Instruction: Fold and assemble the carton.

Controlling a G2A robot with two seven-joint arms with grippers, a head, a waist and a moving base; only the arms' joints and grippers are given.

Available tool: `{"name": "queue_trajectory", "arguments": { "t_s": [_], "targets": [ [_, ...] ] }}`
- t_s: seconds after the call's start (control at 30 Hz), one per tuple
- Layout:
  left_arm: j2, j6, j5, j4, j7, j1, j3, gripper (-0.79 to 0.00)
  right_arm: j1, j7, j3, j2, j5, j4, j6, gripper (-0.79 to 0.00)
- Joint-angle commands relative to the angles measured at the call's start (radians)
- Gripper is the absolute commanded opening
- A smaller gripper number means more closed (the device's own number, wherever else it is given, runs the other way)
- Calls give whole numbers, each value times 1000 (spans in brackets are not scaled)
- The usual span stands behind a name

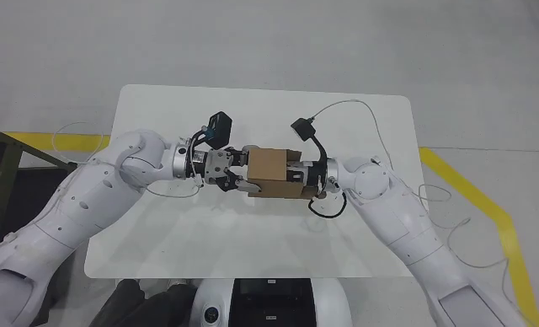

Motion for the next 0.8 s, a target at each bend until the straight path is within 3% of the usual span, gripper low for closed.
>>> {"name": "queue_trajectory", "arguments": {
  "t_s": [0.0,0.1,0.2,0.53,0.67,0.7,0.73,0.77],
  "targets": [
    [2,0,2,3,9,1,-2,-326,0,-4,5,1,3,4,-1,-739],
    [5,0,5,13,24,5,-8,-336,-2,-7,16,3,8,9,-1,-554],
    [8,0,7,25,42,9,-16,-354,-7,-9,29,7,9,10,1,-536],
    [26,0,31,66,106,26,-62,-376,-45,-25,103,28,17,-10,-9,-336],
    [33,0,60,74,128,36,-82,-379,-68,-29,145,40,28,-33,-20,-185],
    [34,0,66,73,134,40,-84,-382,-75,-29,155,43,32,-41,-23,-126],
    [35,0,71,74,139,43,-87,-385,-82,-29,164,45,33,-50,-28,-6],
    [36,0,74,73,144,46,-89,-385,-89,-29,173,48,34,-58,-33,0]
  ]
}}
